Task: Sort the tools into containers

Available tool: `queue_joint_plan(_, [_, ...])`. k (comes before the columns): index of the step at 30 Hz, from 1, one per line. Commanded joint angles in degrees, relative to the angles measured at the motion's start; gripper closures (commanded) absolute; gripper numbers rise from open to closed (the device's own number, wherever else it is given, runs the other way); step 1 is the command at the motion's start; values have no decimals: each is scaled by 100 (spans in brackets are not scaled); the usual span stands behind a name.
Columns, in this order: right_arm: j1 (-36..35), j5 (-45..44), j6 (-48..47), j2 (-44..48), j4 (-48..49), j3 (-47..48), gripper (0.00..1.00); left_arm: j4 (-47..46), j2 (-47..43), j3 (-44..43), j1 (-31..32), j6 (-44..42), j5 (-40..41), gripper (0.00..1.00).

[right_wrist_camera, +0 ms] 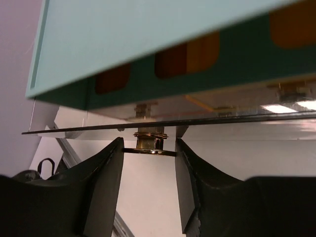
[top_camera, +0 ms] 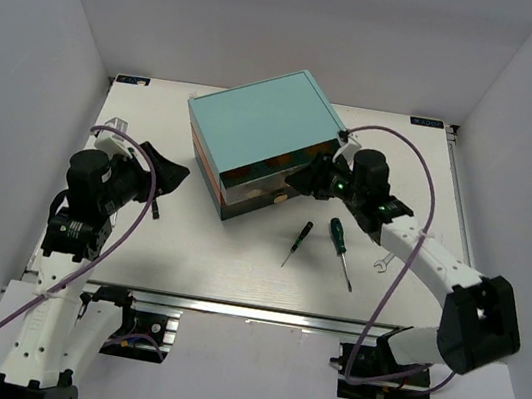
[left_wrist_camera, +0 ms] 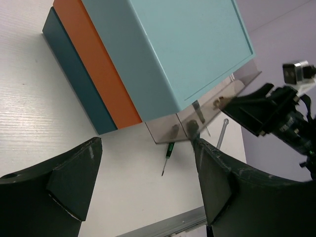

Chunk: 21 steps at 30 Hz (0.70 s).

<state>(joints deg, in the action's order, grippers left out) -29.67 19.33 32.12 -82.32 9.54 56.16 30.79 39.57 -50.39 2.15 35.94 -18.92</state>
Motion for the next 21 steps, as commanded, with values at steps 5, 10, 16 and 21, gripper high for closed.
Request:
queue_joint_plan(5, [-30, -122, -259, 1454, -268, -982, 68, -292, 59, 196, -4, 115, -59, 15])
queue_joint_plan(10, [-21, -237, -311, 2070, -550, -1379, 66, -310, 95, 240, -4, 132, -7, 15])
queue_joint_plan(16, [-21, -281, -583, 2256, -357, -1661, 30, -117, 165, 267, -4, 97, 379, 15])
queue_joint_plan(21, [-12, -35, -1232, 2282, -514, -1556, 18, 94, 489, 100, -4, 27, 994, 18])
